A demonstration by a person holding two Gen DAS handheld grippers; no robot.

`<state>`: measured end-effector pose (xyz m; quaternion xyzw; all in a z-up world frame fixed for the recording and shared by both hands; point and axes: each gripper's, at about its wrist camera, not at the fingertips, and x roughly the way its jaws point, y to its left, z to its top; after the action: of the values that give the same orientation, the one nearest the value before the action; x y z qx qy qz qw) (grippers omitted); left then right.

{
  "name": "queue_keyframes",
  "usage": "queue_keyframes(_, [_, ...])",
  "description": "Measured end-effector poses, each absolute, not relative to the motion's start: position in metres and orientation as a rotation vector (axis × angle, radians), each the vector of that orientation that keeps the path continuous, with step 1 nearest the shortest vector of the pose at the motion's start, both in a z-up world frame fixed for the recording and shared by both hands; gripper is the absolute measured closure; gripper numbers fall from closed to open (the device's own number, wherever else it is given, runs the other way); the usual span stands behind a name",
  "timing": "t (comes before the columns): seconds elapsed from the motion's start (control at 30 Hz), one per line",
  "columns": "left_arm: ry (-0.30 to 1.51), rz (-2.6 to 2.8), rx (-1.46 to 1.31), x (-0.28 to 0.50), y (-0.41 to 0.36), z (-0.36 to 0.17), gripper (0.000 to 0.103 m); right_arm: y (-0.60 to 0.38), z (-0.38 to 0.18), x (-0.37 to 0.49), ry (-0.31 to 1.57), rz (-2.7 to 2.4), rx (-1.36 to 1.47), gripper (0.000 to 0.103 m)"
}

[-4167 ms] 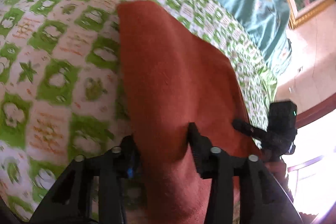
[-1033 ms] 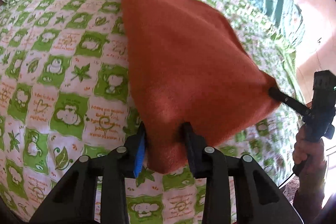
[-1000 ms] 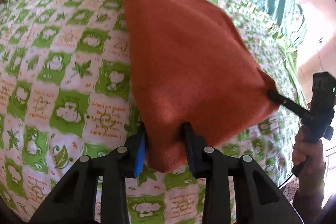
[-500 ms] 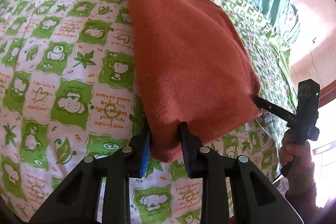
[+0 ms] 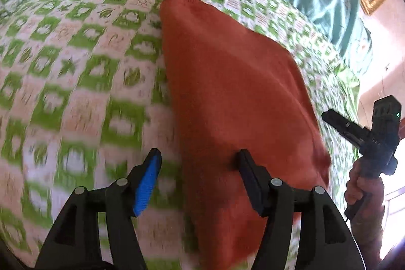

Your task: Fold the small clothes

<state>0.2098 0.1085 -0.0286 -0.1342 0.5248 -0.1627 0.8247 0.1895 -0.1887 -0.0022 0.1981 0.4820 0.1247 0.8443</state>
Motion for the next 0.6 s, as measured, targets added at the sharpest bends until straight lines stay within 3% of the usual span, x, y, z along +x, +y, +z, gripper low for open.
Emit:
queue_keyframes(0.23, [1.126, -0.354, -0.405, 0.283, 0.115, -0.036, 0.029, -0.193, -0.038, 0.237, 1.073, 0.302, 0.544, 0.057])
queue_keyframes(0.27, [1.11, -0.35, -0.417, 0.291, 0.115, -0.035, 0.039, -0.193, -0.041, 0.241, 1.075, 0.314, 0.558, 0.069])
queue_keyframes(0.3, [1.09, -0.344, -0.417, 0.299, 0.115, -0.033, 0.067, -0.193, -0.043, 0.246, 1.074, 0.327, 0.561, 0.088])
queue_keyframes(0.37, [1.067, -0.32, -0.392, 0.31, 0.113, -0.028, 0.076, -0.191, -0.036, 0.247, 1.045, 0.325, 0.54, 0.089])
queue_keyframes(0.6, [1.028, -0.253, -0.251, 0.31, 0.096, -0.028, 0.074, -0.192, -0.055, 0.247, 1.057, 0.29, 0.519, 0.086])
